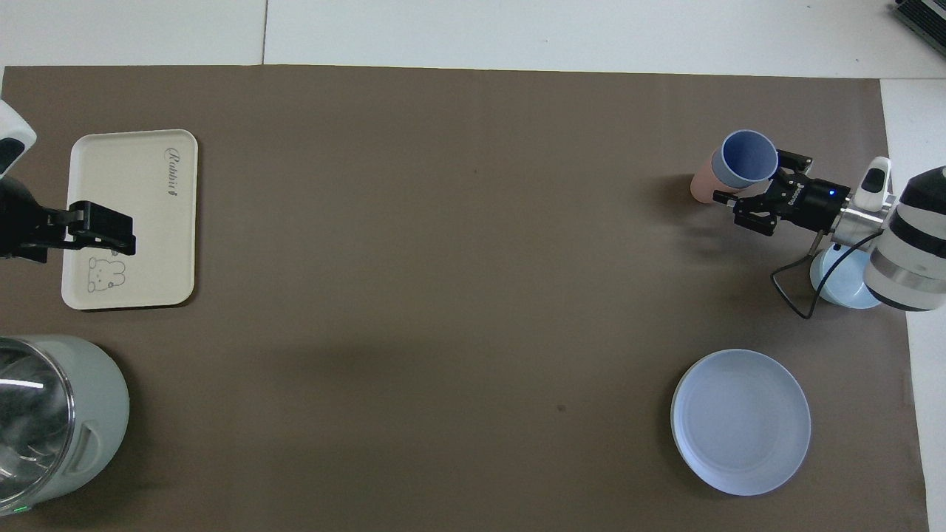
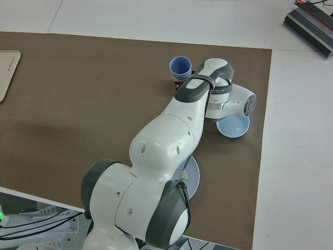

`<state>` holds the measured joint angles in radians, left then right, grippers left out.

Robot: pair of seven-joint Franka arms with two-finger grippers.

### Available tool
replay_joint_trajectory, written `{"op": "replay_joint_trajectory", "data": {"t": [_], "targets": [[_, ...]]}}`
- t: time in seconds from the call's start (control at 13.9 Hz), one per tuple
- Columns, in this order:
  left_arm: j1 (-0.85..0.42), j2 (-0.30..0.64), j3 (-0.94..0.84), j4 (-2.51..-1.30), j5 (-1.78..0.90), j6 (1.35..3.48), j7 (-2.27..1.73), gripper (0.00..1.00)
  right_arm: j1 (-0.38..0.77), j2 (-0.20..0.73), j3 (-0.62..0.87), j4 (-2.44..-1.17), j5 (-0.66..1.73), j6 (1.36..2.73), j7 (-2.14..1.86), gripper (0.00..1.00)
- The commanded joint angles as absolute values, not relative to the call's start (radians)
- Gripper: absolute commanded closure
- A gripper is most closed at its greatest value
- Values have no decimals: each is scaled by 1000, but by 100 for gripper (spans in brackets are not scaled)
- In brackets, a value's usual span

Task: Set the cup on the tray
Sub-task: 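Reach the right gripper to the nested blue and pink cups and grasp, then lift the cups with the right gripper while the left gripper reaches toward them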

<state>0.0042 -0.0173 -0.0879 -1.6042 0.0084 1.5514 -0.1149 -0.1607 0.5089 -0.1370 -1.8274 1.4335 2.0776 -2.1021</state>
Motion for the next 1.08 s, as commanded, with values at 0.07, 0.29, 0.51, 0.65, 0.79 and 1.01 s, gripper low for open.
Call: {"op": "replay_joint_trajectory", "data": {"t": [0.07,0.29,0.51,0.65,0.79,1.01], "targets": [[-52,-54,-86,-1647,6,1569,-126,0,-127,393,-132,-1827,1357,2140,-1953,100],[-122,-60,-87,-1652,5,1560,-130,0,-74,251,-130,-1824,1124,2168,-1629,100],[-196,-87,-89,-1724,-24,1645,-306,0,23,160,-127,-1770,865,2161,-1325,100],[-198,-92,-87,-1772,-191,1802,-441,0,112,124,-127,-1735,705,2154,-1130,100],[-199,-74,-87,-1776,-354,1918,-579,0,216,104,-127,-1721,585,2163,-961,100],[-285,-13,-87,-1784,-571,2128,-694,5,342,106,-127,-1690,415,2171,-798,100]]}}
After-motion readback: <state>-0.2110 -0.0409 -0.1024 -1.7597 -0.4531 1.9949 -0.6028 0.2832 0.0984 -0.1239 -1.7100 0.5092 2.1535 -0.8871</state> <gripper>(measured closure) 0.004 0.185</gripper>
